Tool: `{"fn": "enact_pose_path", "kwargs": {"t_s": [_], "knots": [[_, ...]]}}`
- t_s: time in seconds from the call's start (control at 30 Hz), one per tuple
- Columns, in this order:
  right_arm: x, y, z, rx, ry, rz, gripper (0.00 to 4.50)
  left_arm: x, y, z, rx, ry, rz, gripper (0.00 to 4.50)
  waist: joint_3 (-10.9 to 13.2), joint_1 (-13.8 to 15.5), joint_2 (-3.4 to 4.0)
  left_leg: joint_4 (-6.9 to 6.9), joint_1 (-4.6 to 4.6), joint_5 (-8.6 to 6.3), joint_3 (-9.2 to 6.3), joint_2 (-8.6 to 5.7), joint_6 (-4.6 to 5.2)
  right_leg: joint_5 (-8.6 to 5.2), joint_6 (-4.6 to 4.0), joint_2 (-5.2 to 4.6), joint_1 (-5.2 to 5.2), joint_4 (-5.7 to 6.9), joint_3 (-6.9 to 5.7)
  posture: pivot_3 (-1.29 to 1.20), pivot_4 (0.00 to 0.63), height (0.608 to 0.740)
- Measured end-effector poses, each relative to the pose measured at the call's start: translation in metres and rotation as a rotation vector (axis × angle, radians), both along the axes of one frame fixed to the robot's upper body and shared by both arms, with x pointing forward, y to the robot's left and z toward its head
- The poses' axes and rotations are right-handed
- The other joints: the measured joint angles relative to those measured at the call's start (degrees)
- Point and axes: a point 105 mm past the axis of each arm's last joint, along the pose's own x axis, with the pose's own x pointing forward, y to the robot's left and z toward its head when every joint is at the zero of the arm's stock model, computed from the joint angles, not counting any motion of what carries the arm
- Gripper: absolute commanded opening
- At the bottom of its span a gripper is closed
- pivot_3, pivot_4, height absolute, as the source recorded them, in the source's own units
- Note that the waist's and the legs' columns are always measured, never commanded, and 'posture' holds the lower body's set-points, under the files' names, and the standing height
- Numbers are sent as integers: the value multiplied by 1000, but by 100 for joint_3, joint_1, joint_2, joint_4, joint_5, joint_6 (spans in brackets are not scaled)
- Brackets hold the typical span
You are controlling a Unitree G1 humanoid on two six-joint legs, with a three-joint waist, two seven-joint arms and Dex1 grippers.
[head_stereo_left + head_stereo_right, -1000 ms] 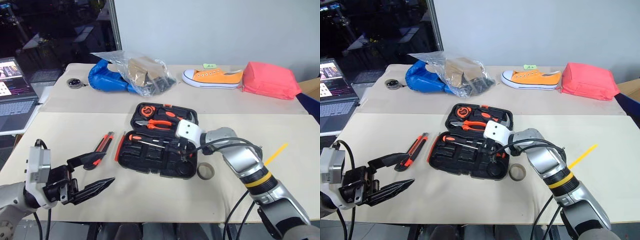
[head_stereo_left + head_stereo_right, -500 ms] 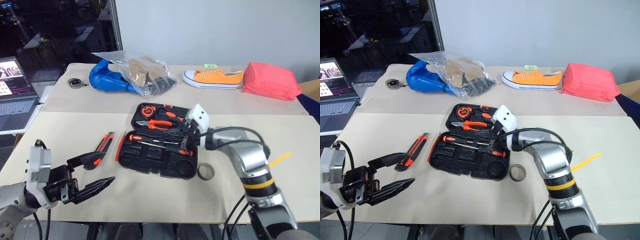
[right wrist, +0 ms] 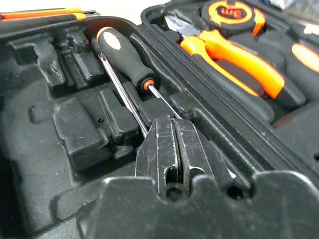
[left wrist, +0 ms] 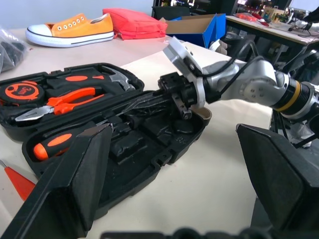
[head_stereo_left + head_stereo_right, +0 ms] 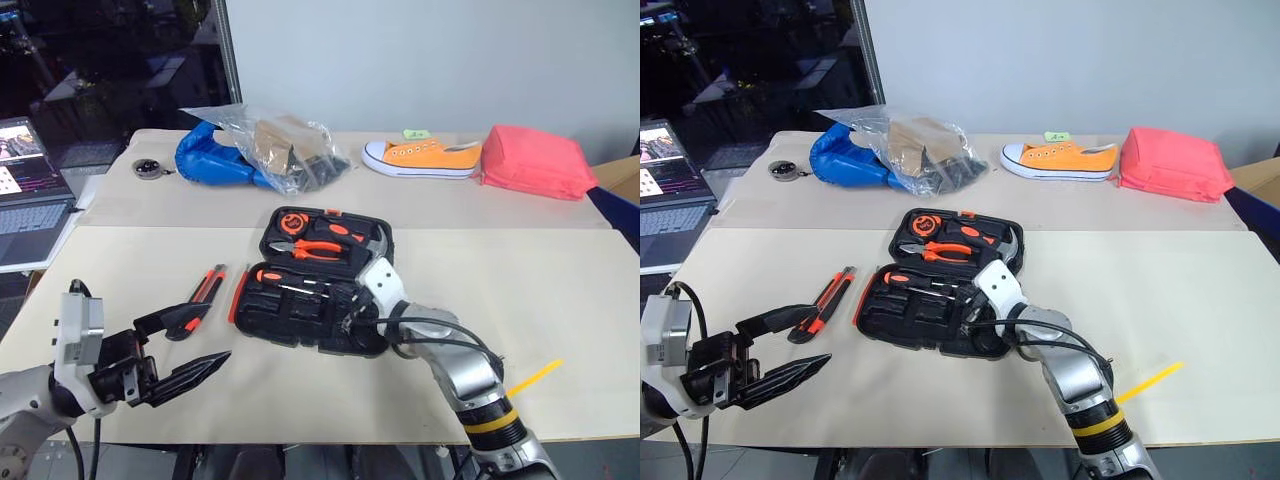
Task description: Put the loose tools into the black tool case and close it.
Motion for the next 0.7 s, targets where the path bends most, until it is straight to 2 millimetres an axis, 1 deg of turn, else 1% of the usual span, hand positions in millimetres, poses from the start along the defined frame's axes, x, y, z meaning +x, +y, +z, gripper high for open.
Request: {"fn": "enact_pose_path", "kwargs": {"t_s": [0.1, 0.2, 0.23, 0.33, 0.4, 0.43, 0.47, 0.5, 0.57, 0.63, 0.67, 0.7], "knots": [[0, 0, -7, -75, -46, 38, 18, 3, 0, -3, 14, 8, 17, 4225, -13, -22, -16, -4, 31, 0, 3, 5, 0, -38, 40, -10, 25, -2, 6, 0, 150, 740], [1, 1, -10, -108, -83, 62, 18, 5, 0, -7, 25, 17, 39, 4225, -27, -32, -34, -4, 42, 0, -2, 12, 0, -38, 41, -11, 29, -1, 7, 0, 150, 740], [1, 0, -8, -101, -89, 59, 18, 7, 0, -7, 30, 16, 53, 4225, -30, -32, -38, -4, 44, 0, -5, 17, 0, -38, 41, -11, 31, -1, 7, 0, 150, 740], [-2, -6, -1, 47, -49, 69, 18, 14, 6, -9, 46, 8, 132, 4225, -28, -9, -38, -3, 29, 0, -6, 31, 0, -37, 42, -10, 25, -1, 7, 0, 150, 740], [-9, -13, 5, 119, -14, 104, 585, 20, 12, -11, 69, -3, 219, 4225, -17, -3, -24, -3, 15, 0, -2, 30, 0, -29, 30, -12, 12, -2, 8, 0, 150, 740], [-12, -18, 14, 133, -22, 124, 678, 24, 15, -12, 75, -6, 271, 4225, -9, 2, -15, -3, 4, 0, -2, 29, 0, -19, 13, -13, 5, -3, 9, 0, 150, 740], [-14, -22, 22, 133, -38, 143, 941, 27, 18, -13, 79, -4, 302, 4225, -7, 6, -12, -3, 0, 0, -3, 29, 0, -16, 8, -13, 1, -3, 8, 0, 150, 740], [-18, -26, 31, 128, -49, 178, 1366, 31, 21, -14, 91, 6, 345, 4225, -7, 13, -12, -4, -1, -1, -5, 29, 0, -16, 9, -11, 2, -2, 7, 0, 150, 740], [-33, -36, 52, 119, -56, 285, 1990, 42, 34, -22, 145, 90, 477, 4225, -4, 26, -17, -9, -1, -3, -17, 30, 2, -18, 11, -5, 5, -4, 3, 0, 150, 740], [-47, -42, 66, 114, -38, 380, 2799, 53, 43, -27, 164, 165, 559, 4225, 1, 44, -16, -10, -1, -3, -25, 30, 2, -21, 16, 0, 4, -2, -1, 0, 150, 740], [-49, -44, 69, 106, -35, 402, 3015, 56, 43, -27, 161, 179, 572, 4225, 6, 56, -15, -9, -1, -3, -26, 31, 2, -30, 31, 2, 5, -2, -1, 0, 150, 740], [-54, -48, 74, 99, -27, 431, 3336, 61, 44, -28, 168, 195, 583, 4225, 8, 63, -15, -9, -1, -2, -26, 30, 2, -36, 43, 1, 5, -2, -2, 0, 150, 740]]}}
